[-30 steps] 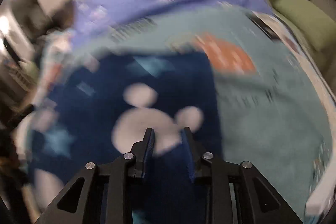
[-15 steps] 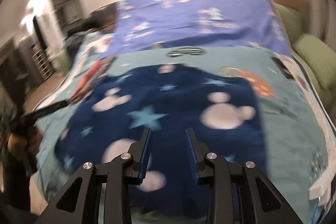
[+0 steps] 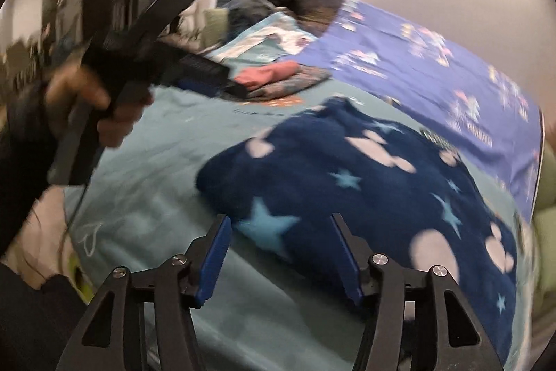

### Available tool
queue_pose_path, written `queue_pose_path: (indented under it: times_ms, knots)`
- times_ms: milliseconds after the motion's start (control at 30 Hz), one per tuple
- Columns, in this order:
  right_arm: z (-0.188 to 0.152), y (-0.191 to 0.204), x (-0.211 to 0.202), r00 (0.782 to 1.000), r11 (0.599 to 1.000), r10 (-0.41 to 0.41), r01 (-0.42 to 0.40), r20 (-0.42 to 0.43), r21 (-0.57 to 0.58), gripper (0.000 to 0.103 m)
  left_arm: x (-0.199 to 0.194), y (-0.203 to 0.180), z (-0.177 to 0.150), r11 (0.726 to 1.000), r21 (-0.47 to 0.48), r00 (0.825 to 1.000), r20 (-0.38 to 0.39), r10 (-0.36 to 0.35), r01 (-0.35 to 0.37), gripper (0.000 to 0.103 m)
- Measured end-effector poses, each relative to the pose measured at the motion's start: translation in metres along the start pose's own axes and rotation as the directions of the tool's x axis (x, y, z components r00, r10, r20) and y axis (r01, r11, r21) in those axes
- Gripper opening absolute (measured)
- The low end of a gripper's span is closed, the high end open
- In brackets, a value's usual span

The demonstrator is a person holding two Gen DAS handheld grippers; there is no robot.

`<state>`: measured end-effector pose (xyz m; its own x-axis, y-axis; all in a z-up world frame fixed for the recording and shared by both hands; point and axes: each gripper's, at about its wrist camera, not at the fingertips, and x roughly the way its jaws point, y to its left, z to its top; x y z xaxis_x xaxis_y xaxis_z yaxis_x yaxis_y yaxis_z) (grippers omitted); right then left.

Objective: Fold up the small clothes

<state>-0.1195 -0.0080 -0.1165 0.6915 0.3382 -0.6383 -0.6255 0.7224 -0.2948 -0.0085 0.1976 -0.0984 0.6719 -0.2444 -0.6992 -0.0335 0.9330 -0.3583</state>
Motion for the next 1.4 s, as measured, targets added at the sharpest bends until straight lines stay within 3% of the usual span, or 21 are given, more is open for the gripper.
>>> queue_pose_path:
  times_ms: [167,300,500,800,833,867,1000,1067,1100,1133,1300,1333,1367,1400]
  knots:
    - [0.007,0.041,0.028,1.000,0.994,-0.019,0.017,-0.010,-0.111,0.058,-0.003,0.012,-0.002,1.000,0.004,1.000,-0.003,-0.015,0.015,0.059]
    - [0.008,0.051,0.048,0.997,0.987,-0.072,0.066,-0.036,-0.144,0.058,-0.004,0.025,-0.001,1.000,-0.019,1.000,0.003,-0.025,0.025,0.060]
    - [0.008,0.055,0.072,0.990,0.983,-0.127,0.117,-0.060,-0.144,0.060,0.007,0.034,0.005,0.996,-0.039,0.997,-0.011,-0.076,0.076,0.063]
    - [0.018,0.058,0.084,0.980,0.972,-0.197,0.195,-0.003,-0.132,0.065,0.047,0.023,0.021,0.985,-0.042,0.982,-0.077,-0.171,0.168,0.063]
    - [0.019,0.058,0.085,0.979,0.971,-0.202,0.200,-0.001,-0.127,0.064,0.049,0.022,0.024,0.982,-0.047,0.980,-0.081,-0.184,0.181,0.063]
    - [0.021,0.055,0.084,0.980,0.974,-0.199,0.198,0.002,-0.106,0.055,0.052,0.022,0.026,0.979,-0.052,0.976,-0.084,-0.200,0.196,0.063]
    - [0.026,0.039,0.072,0.992,0.992,-0.125,0.125,0.011,-0.005,0.031,0.069,0.014,0.038,0.950,-0.073,0.943,-0.121,-0.311,0.304,0.065]
    - [0.030,0.027,0.064,0.997,0.995,-0.080,0.079,0.012,0.059,0.024,0.081,0.008,0.044,0.921,-0.106,0.910,-0.149,-0.387,0.375,0.070]
    - [0.031,0.023,0.062,0.998,0.994,-0.064,0.063,0.013,0.085,0.023,0.092,0.004,0.047,0.896,-0.133,0.880,-0.172,-0.443,0.424,0.070]
    - [0.032,0.019,0.060,0.999,0.993,-0.047,0.045,0.012,0.113,0.022,0.100,0.001,0.048,0.883,-0.152,0.863,-0.189,-0.468,0.445,0.070]
    - [0.035,0.008,0.051,1.000,0.982,-0.011,0.008,0.019,0.188,0.020,0.137,-0.017,0.052,0.883,-0.192,0.844,-0.264,-0.466,0.427,0.070]
    - [0.036,0.008,0.050,1.000,0.981,-0.010,0.005,0.021,0.192,0.020,0.137,-0.018,0.053,0.879,-0.198,0.841,-0.259,-0.474,0.434,0.062]
    - [0.037,0.007,0.048,1.000,0.980,-0.007,0.002,0.024,0.198,0.020,0.138,-0.020,0.055,0.875,-0.205,0.838,-0.259,-0.480,0.438,0.043]
    - [0.037,0.006,0.047,1.000,0.979,-0.005,-0.001,0.026,0.202,0.020,0.138,-0.023,0.056,0.872,-0.214,0.832,-0.266,-0.486,0.441,0.035]
